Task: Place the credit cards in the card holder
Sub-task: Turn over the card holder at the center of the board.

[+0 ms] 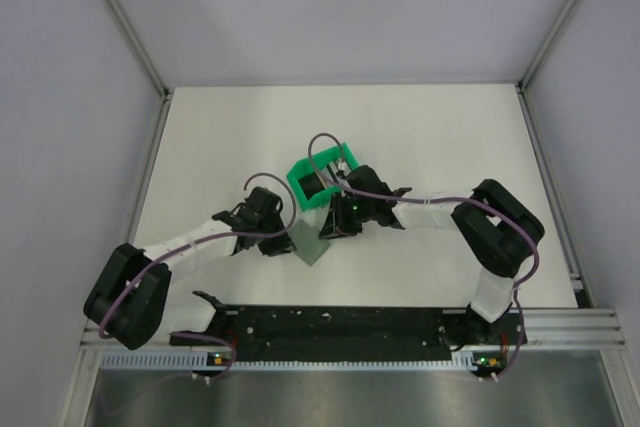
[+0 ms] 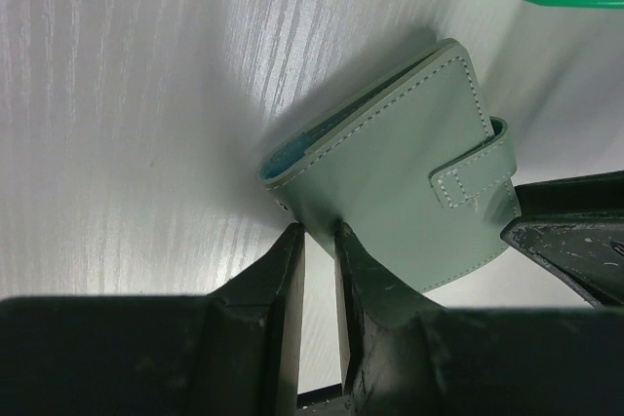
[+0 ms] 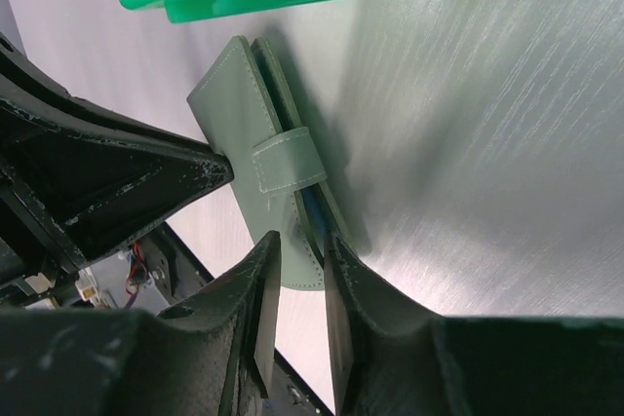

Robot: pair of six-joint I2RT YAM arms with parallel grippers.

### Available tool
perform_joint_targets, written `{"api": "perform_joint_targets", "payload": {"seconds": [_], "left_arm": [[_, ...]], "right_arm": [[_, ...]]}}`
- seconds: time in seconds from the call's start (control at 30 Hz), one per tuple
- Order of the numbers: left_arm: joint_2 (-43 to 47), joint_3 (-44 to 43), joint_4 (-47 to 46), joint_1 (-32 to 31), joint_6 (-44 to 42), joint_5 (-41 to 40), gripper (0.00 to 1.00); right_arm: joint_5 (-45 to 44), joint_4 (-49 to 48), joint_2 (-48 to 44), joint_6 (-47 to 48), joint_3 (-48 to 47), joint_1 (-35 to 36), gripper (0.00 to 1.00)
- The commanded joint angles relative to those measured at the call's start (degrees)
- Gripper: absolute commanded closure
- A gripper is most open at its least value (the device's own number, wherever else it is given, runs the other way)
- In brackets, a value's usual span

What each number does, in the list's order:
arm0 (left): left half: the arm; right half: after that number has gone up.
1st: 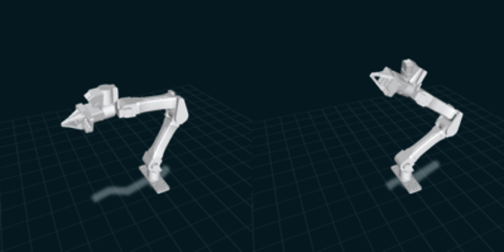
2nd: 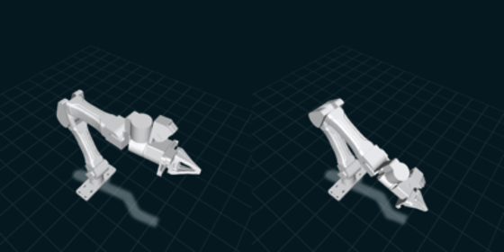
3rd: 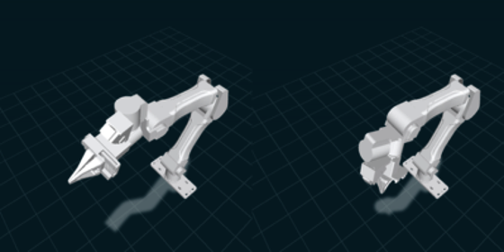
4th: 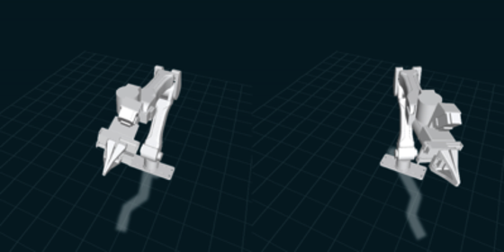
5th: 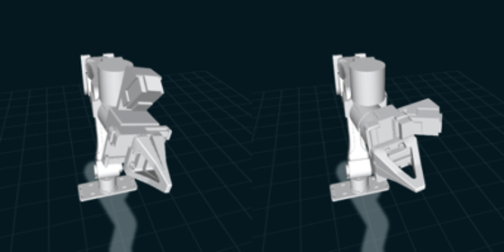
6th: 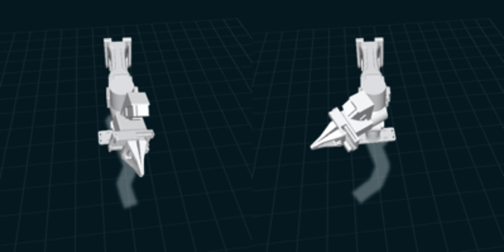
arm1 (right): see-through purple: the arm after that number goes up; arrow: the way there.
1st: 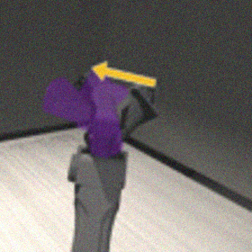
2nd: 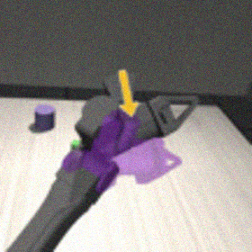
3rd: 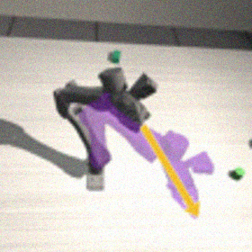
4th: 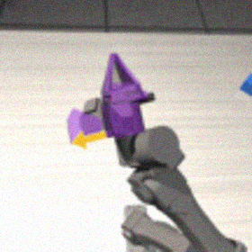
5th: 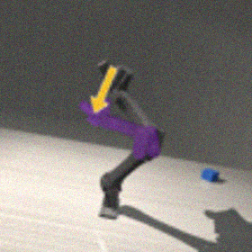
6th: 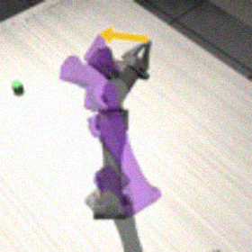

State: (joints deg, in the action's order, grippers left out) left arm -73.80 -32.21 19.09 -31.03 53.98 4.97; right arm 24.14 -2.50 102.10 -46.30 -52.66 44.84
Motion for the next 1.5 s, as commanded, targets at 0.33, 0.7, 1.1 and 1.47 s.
{"api": "perform_joint_targets", "payload": {"seconds": [0.33, 0.7, 1.1, 1.47], "left_arm": [[-1.1, 2.0, -6.5, -0.1, 0.3, 4.3, 0.82], [0.8, 1.1, -4.9, -0.1, -0.3, 4.0, 0.76], [9.3, -5.5, 7.2, 0.3, -3.1, -6.2, 0.34], [13.8, -2.0, 9.6, 3.1, -2.4, -7.3, 0.32]], "right_arm": [[-0.4, 0.4, -1.6, 0.4, -1.9, 3.2, 0.72], [-4.7, 4.2, -6.8, 2.8, -1.3, 3.4, 1.00], [-29.9, 30.8, -28.3, 14.3, -0.9, 4.8, 1.00], [-52.8, 42.4, -14.6, 12.3, -9.3, 25.2, 1.00]]}}
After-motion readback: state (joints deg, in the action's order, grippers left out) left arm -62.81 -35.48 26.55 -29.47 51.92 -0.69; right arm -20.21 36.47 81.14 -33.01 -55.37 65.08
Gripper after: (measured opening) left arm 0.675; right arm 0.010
